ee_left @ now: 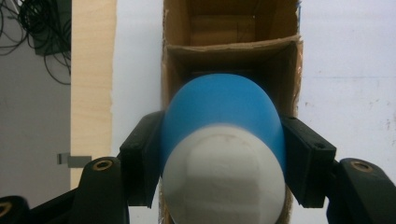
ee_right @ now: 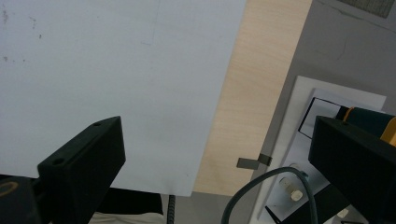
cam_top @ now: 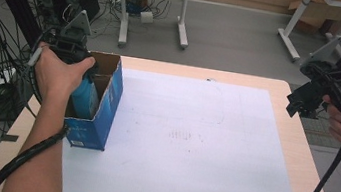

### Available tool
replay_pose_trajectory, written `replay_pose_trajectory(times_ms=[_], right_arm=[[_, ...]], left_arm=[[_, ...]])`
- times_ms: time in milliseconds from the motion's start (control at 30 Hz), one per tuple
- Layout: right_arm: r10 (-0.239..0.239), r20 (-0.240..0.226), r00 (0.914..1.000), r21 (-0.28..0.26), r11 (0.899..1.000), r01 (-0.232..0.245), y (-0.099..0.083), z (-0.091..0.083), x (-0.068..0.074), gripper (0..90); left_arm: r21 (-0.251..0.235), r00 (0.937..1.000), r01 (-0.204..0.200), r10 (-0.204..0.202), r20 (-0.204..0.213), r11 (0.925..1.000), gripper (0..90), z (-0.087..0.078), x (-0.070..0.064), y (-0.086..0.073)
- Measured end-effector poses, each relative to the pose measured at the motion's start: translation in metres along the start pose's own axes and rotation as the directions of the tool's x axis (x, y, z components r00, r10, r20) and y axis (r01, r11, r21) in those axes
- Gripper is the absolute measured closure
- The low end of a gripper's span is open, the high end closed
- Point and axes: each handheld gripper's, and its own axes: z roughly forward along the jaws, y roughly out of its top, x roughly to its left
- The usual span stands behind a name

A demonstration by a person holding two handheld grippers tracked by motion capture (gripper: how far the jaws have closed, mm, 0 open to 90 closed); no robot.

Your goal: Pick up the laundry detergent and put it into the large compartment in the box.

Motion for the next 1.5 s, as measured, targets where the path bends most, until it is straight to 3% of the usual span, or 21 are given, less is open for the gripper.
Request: replay_pose_trajectory(times_ms=[1500], right_arm=[[0.010,0.000,0.9999,0.012,1.000,-0.010,0.002,0.002,-0.001,3.4]], left_arm=[[0.078,0.9995,-0.033,0.033,0.002,0.9964,38.2,0.055,-0.007,0.003]])
